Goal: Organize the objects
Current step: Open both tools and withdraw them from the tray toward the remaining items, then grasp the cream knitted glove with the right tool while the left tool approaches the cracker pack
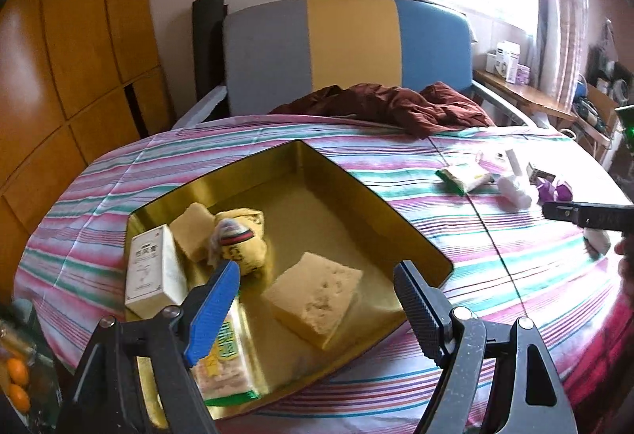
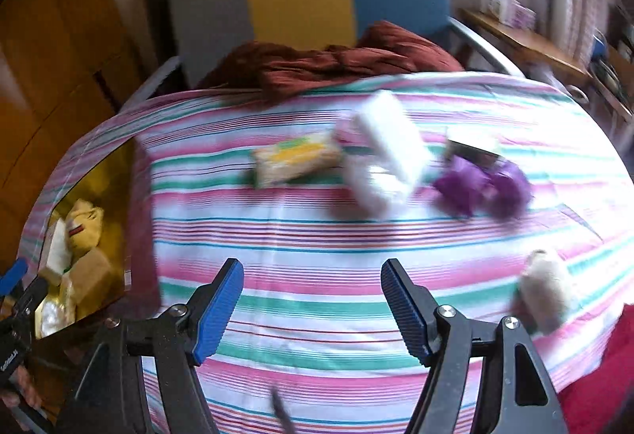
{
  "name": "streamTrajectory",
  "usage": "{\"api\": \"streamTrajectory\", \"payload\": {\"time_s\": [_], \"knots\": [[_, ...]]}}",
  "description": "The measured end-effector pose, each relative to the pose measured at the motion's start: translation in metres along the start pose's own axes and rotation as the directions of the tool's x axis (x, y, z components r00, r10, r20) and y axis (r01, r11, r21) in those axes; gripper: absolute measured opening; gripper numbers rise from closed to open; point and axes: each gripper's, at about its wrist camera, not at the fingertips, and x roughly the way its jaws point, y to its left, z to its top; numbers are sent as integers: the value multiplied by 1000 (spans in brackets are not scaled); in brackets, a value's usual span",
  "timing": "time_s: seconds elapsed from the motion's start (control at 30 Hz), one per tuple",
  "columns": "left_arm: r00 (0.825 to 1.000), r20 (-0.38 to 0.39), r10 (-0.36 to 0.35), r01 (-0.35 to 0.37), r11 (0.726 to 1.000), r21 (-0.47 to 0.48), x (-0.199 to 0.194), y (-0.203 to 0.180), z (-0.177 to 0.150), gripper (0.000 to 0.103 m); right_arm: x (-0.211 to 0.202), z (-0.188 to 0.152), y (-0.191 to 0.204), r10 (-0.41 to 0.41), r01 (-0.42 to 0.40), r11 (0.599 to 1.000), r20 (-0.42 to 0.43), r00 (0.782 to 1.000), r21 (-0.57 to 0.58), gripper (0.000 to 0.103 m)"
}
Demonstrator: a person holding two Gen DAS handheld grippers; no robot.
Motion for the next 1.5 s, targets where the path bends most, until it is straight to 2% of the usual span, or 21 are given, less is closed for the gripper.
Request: {"api": "streamTrajectory", "payload": {"time_s": [0.3, 0.63, 0.9, 0.97, 1.33, 1.5], "knots": [[998, -4, -58, 58, 998, 39, 8, -23, 10, 82, -15, 9, -78, -134, 138, 987, -59, 989, 82, 73], [993, -11, -117, 117, 989, 89, 14, -52, 21, 82, -17, 14, -136, -221, 231, 972, -151, 963, 48, 73], [988, -39, -150, 153, 981, 118, 24, -72, 27, 83, -10, 14, -161, -217, 223, 975, -205, 954, 6, 75], [986, -51, -158, 163, 979, 124, 28, -78, 28, 83, -7, 15, -166, -221, 225, 974, -220, 950, -9, 79], [974, -107, -199, 212, 968, 136, 46, -100, 26, 83, 9, 15, -191, -252, 214, 966, -352, 902, -143, 84], [969, -127, -210, 228, 962, 150, 52, -111, 27, 83, 23, 14, -185, -218, 169, 973, -380, 899, -158, 86]]}}
